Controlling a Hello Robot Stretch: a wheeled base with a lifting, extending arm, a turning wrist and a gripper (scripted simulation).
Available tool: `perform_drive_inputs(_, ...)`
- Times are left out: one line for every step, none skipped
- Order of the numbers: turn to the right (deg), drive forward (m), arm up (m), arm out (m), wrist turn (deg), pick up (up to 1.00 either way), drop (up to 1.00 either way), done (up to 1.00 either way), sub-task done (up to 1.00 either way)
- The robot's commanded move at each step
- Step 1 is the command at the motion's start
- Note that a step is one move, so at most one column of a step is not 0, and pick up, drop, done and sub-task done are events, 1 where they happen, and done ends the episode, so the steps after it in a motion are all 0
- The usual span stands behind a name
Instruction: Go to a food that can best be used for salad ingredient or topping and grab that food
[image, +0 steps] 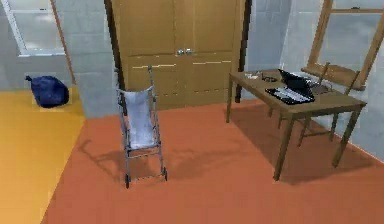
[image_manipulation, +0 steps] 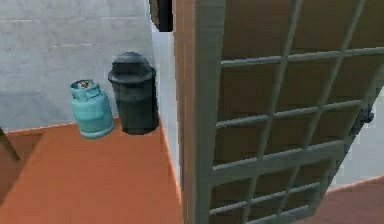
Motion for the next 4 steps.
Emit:
perform_drive_inputs(3.0,0.00,0.00,0.00,0.0,0.00,0.00,0.00,0.00)
perform_drive_inputs(0.0,0.05,0.00,0.00,0.0,0.00,0.00,0.00,0.00)
perform_drive_inputs(-45.0,0.00,0.00,0.00,0.0,0.00,0.00,0.00,0.00)
perform_drive_inputs(-30.0,0.00,0.00,0.00,0.0,0.00,0.00,0.00,0.00)
